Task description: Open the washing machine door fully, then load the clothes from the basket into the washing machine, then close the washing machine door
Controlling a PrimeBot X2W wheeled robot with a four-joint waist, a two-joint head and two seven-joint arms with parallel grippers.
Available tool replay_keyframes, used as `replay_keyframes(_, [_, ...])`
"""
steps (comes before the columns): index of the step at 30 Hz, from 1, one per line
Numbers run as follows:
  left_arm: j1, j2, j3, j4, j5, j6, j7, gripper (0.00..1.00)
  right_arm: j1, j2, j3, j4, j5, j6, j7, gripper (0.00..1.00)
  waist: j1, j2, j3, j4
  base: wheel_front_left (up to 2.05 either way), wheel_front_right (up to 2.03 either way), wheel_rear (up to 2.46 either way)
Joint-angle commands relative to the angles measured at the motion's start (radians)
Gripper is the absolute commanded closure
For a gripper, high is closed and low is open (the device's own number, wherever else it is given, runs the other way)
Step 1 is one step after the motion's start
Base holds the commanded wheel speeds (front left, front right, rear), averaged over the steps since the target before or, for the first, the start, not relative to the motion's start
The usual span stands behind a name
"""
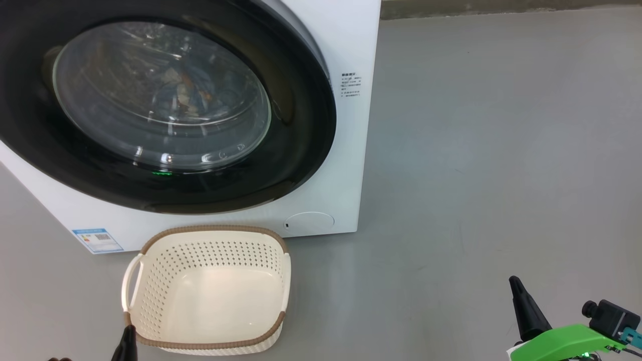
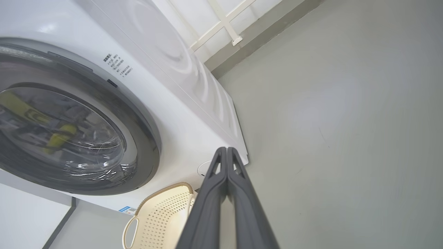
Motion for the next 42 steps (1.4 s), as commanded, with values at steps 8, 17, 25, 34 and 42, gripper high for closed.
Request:
replay_keyframes(8, [-0.050, 0.007, 0.029, -0.034, -0.086, -0.001, 0.026, 1.00, -0.023, 0.000, -0.014, -0.039, 0.092, 0.000, 0.026, 1.00, -0.0002, -0.0001, -0.004, 0.004, 0.00, 0.00, 0.00])
replay_keyframes(17, [-0.060, -0.001, 0.040, -0.041, -0.169, -0.001, 0.052, 1.00, -0.025, 0.009, -0.026, -0.052, 0.173, 0.001, 0.053, 1.00, -0.0002, -0.0001, -0.009, 0.008, 0.00, 0.00, 0.00])
replay_keyframes(25, [-0.069, -0.008, 0.049, -0.047, -0.243, -0.001, 0.076, 1.00, -0.026, 0.017, -0.036, -0.064, 0.244, 0.001, 0.077, 1.00, -0.0002, -0.0001, -0.013, 0.012, 0.00, 0.00, 0.00])
replay_keyframes(34, [-0.079, -0.016, 0.060, -0.053, -0.327, -0.001, 0.102, 1.00, -0.027, 0.026, -0.048, -0.076, 0.325, 0.001, 0.104, 1.00, -0.0002, -0.0001, -0.017, 0.016, 0.00, 0.00, 0.00])
replay_keyframes(42, [-0.086, -0.022, 0.068, -0.058, -0.392, -0.001, 0.123, 1.00, -0.028, 0.033, -0.057, -0.087, 0.388, 0.001, 0.124, 1.00, -0.0002, -0.0001, -0.021, 0.020, 0.00, 0.00, 0.00])
